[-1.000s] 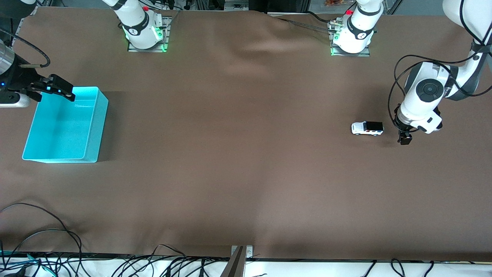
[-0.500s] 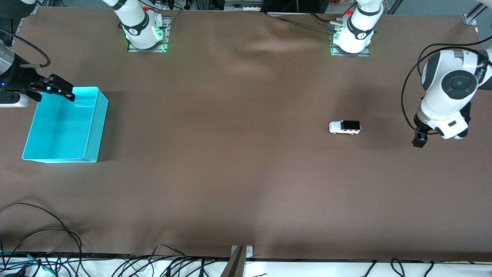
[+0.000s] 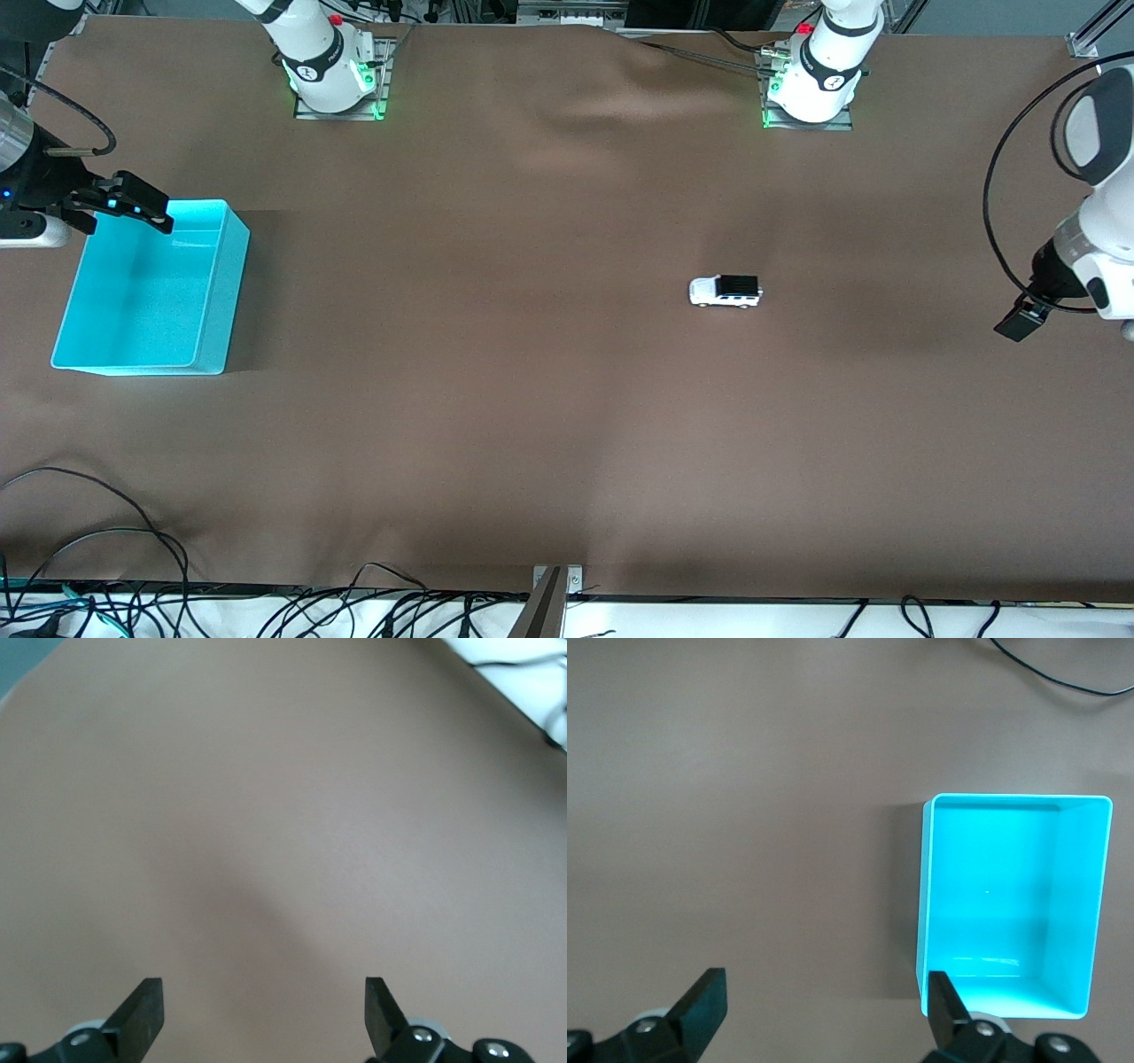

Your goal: Wind and store white jeep toy

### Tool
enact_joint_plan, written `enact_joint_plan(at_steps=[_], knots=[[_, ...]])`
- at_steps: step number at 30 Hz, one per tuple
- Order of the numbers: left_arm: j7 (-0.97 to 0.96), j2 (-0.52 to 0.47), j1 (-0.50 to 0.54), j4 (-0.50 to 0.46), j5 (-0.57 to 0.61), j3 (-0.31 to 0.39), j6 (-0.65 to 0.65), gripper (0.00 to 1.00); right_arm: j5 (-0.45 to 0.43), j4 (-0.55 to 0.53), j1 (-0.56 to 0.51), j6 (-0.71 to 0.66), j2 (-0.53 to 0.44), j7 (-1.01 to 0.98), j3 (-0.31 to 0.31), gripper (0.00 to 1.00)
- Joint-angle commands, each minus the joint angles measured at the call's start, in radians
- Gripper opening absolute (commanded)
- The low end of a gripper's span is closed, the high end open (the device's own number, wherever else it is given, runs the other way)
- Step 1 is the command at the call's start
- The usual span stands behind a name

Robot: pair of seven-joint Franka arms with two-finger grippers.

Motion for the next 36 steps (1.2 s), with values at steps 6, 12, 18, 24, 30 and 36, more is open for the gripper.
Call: enact_joint_plan(at_steps=[6,12,18,24,30,36], knots=[[0.505,0.008,0.01,0.158,-0.064,-0.001,-0.179,1.0,0.013,0.019,-0.002,-0.012,0.006,0.003,0.001,1.0],[0.645,0.013,0.011,0.256,-0.131,-0.003,-0.283,1.0,0.013,0.019,-0.002,-0.012,0.006,0.005,0.001,1.0],[0.723,0.013,0.005,0.307,-0.203,-0.007,-0.324,1.0,0.013,0.019,-0.002,-0.012,0.006,0.005,0.001,1.0],[0.742,0.005,0.002,0.301,-0.205,-0.035,-0.326,1.0,0.013,0.019,-0.002,-0.011,0.006,0.005,0.001,1.0],[0.743,-0.01,0.007,0.287,-0.211,-0.038,-0.335,1.0,0.013,0.019,-0.002,-0.009,0.006,0.005,0.001,1.0],[0.743,-0.01,0.008,0.287,-0.213,-0.038,-0.335,1.0,0.013,0.019,-0.002,-0.008,0.006,0.005,0.001,1.0]])
